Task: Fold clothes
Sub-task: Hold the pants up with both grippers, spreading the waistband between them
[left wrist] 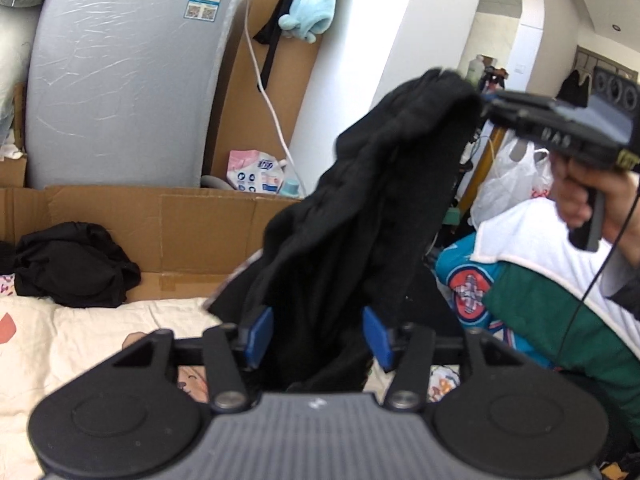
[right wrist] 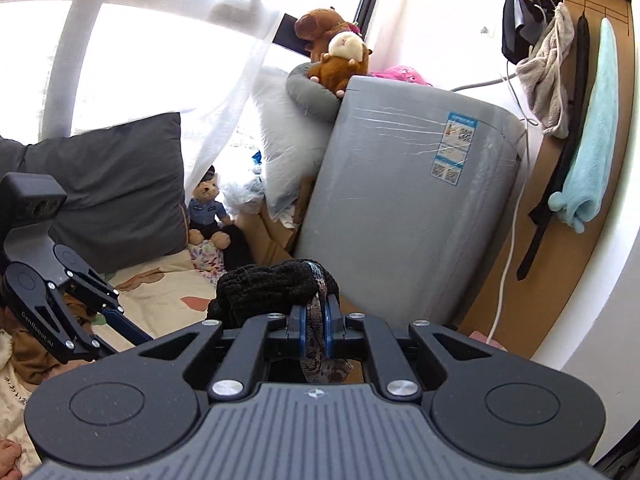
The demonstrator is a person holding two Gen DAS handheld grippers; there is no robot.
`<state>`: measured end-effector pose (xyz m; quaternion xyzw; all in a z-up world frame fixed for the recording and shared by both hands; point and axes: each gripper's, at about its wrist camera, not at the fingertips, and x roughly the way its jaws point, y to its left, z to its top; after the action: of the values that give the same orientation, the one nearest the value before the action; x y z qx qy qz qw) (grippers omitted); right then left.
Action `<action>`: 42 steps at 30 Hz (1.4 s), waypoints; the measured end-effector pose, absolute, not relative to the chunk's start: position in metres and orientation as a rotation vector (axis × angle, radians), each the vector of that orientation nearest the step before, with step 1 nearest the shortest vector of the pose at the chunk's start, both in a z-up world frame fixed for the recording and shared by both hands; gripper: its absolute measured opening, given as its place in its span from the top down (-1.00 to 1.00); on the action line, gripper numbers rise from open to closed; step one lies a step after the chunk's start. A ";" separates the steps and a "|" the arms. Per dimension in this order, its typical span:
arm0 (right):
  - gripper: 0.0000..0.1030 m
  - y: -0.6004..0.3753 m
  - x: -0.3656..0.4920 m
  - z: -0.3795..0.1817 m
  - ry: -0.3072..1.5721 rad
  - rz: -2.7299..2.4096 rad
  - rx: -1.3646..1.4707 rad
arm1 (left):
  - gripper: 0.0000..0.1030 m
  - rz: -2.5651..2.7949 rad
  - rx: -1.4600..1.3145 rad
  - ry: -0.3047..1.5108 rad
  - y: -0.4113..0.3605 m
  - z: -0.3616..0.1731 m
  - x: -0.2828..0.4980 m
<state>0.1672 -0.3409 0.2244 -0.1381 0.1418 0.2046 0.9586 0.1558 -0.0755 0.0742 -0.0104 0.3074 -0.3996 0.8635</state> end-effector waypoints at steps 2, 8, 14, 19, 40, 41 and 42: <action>0.83 -0.349 0.165 0.232 0.274 0.391 -0.279 | -0.16 -0.834 -0.017 0.642 -0.078 0.075 0.155; 0.83 -0.374 0.154 0.249 0.252 0.326 -0.279 | -0.26 -0.833 0.004 0.639 -0.090 0.076 0.155; 0.83 -0.389 0.144 0.255 0.246 0.291 -0.287 | -0.31 -0.838 0.041 0.665 -0.106 0.069 0.158; 0.83 -0.400 0.138 0.261 0.240 0.262 -0.292 | -0.37 -0.867 0.045 0.702 -0.123 0.061 0.163; 0.84 -0.442 0.109 0.283 0.229 0.213 -0.283 | -0.22 -1.037 0.098 0.701 -0.213 0.029 0.193; 0.84 -0.445 0.108 0.283 0.231 0.209 -0.280 | -0.20 -1.056 0.088 0.711 -0.215 0.027 0.193; 0.84 -0.448 0.107 0.283 0.233 0.205 -0.280 | -0.07 -1.078 0.092 0.718 -0.219 0.025 0.191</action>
<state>0.1075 -0.4480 0.2828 -0.1390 0.1156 0.1017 0.9783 0.1914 -0.2187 0.0254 0.0430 0.3343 -0.5020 0.7964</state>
